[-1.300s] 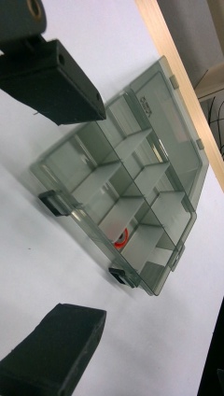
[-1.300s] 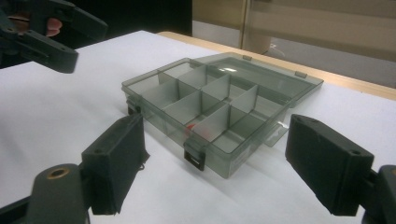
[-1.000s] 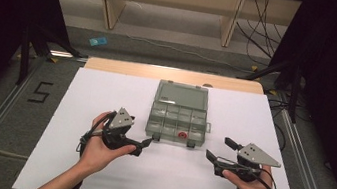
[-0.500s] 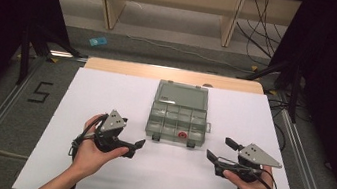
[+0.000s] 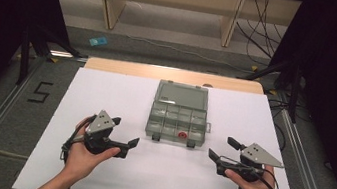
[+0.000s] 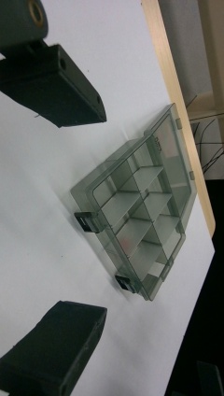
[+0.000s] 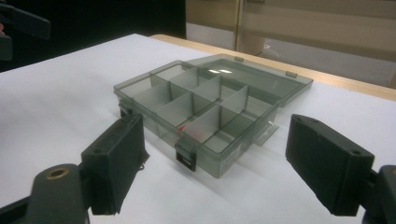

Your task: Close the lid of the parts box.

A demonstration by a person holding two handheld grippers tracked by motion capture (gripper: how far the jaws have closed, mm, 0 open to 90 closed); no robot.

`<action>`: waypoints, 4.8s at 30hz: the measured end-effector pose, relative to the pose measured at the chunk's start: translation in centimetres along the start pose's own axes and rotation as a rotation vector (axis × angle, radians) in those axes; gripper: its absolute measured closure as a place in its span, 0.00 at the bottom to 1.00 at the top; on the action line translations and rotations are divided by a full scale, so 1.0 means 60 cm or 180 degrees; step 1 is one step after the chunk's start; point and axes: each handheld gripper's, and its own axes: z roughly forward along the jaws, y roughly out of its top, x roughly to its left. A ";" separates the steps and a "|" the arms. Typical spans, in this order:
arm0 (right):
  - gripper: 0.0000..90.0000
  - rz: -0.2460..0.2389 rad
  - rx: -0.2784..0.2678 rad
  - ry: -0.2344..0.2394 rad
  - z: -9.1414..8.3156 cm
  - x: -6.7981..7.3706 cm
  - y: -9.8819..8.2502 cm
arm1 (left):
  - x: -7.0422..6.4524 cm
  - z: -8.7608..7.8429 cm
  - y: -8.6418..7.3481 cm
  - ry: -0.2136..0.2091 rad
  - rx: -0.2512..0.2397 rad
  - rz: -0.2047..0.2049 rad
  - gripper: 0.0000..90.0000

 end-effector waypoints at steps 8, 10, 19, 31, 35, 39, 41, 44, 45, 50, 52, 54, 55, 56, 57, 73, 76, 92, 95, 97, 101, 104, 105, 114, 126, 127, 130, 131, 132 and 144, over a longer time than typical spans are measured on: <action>0.23 0.0019 0.0000 -0.0032 -0.001 -0.003 0.000 | 0.010 -0.034 -0.012 0.0060 -0.0091 -0.0067 0.08; 0.23 0.0018 -0.0006 -0.0020 -0.002 -0.004 0.001 | 0.011 -0.040 -0.016 0.0086 -0.0087 -0.0087 0.08; 0.23 0.0026 -0.0045 -0.0048 -0.002 -0.004 0.000 | 0.005 -0.047 -0.022 0.0034 -0.0119 -0.0121 0.08; 0.23 0.0030 -0.0022 -0.0068 -0.004 -0.002 0.001 | 0.011 -0.048 -0.025 0.0027 -0.0132 -0.0140 0.08; 0.23 0.0022 -0.0009 -0.0075 -0.005 -0.003 0.000 | 0.012 -0.048 -0.025 0.0037 -0.0135 -0.0191 0.08; 0.23 0.0031 -0.0002 -0.0070 -0.007 -0.005 0.000 | 0.013 -0.046 -0.025 0.0023 -0.0128 -0.0180 0.09; 0.23 0.0039 -0.0023 -0.0052 -0.006 -0.005 0.000 | 0.013 -0.045 -0.025 0.0023 -0.0124 -0.0180 0.09; 0.23 0.0039 -0.0001 -0.0076 -0.007 -0.006 0.000 | 0.015 -0.045 -0.026 0.0038 -0.0118 -0.0182 0.09; 0.23 0.0039 -0.0001 -0.0076 -0.007 -0.006 0.000 | 0.015 -0.045 -0.026 0.0038 -0.0118 -0.0182 0.09; 0.23 0.0027 -0.0047 -0.0100 -0.004 -0.007 0.000 | 0.016 -0.045 -0.027 0.0044 -0.0114 -0.0178 0.09; 0.24 0.0041 -0.0006 -0.0087 -0.002 -0.009 0.002 | 0.015 -0.043 -0.027 0.0022 -0.0111 -0.0172 0.09; 0.24 0.0024 -0.0032 -0.0118 0.001 -0.010 0.002 | 0.015 -0.043 -0.027 0.0024 -0.0109 -0.0169 0.09; 0.24 0.0031 -0.0014 -0.0127 0.002 -0.011 0.003 | 0.015 -0.043 -0.027 0.0022 -0.0108 -0.0171 0.09; 0.24 0.0040 -0.0005 -0.0129 0.003 -0.012 0.004 | 0.015 -0.043 -0.027 0.0022 -0.0108 -0.0172 0.09; 0.24 0.0032 -0.0025 -0.0141 0.005 -0.014 0.006 | 0.015 -0.043 -0.027 0.0027 -0.0110 -0.0177 0.09; 0.25 0.0198 0.0096 -0.0253 0.046 -0.035 0.036 | 0.012 -0.041 -0.028 0.0011 -0.0090 -0.0204 0.09; 0.25 0.0207 0.0074 -0.0302 0.058 -0.040 0.045 | 0.011 -0.040 -0.028 0.0009 -0.0089 -0.0206 0.09; 0.25 0.0207 0.0168 -0.0370 0.106 -0.066 0.068 | 0.010 -0.038 -0.027 -0.0034 -0.0081 -0.0187 0.09; 0.25 0.0199 0.0201 -0.0387 0.118 -0.072 0.073 | 0.009 -0.037 -0.027 -0.0018 -0.0073 -0.0185 0.09; 0.25 0.0208 0.0233 -0.0385 0.124 -0.074 0.075 | 0.009 -0.037 -0.026 -0.0018 -0.0071 -0.0176 0.09; 0.25 0.0210 0.0308 -0.0408 0.136 -0.079 0.078 | 0.010 -0.037 -0.027 -0.0024 -0.0076 -0.0181 0.09; 0.25 0.0207 0.0283 -0.0422 0.149 -0.085 0.078 | 0.009 -0.037 -0.028 -0.0016 -0.0061 -0.0221 0.09; 0.25 0.0198 0.0288 -0.0441 0.158 -0.089 0.078 | 0.009 -0.036 -0.028 -0.0023 -0.0048 -0.0186 0.10; 0.25 0.0225 0.0394 -0.0471 0.187 -0.103 0.085 | 0.007 -0.034 -0.030 -0.0024 -0.0039 -0.0229 0.10; 0.25 0.0242 0.0502 -0.0539 0.243 -0.125 0.104 | 0.008 -0.035 -0.030 -0.0044 -0.0035 -0.0196 0.10; 0.25 0.0242 0.0502 -0.0539 0.243 -0.125 0.104 | 0.008 -0.035 -0.030 -0.0044 -0.0035 -0.0196 0.10; 0.25 0.0216 0.0513 -0.0566 0.254 -0.128 0.109 | 0.008 -0.036 -0.030 -0.0043 -0.0033 -0.0193 0.10; 0.25 0.0244 0.0563 -0.0559 0.260 -0.129 0.112 | 0.007 -0.036 -0.030 -0.0044 -0.0033 -0.0193 0.10; 0.25 0.0250 0.0574 -0.0551 0.263 -0.130 0.114 | 0.007 -0.036 -0.030 -0.0043 -0.0035 -0.0193 0.10; 0.25 0.0266 0.0706 -0.0626 0.304 -0.144 0.123 | 0.007 -0.037 -0.031 -0.0044 -0.0042 -0.0204 0.10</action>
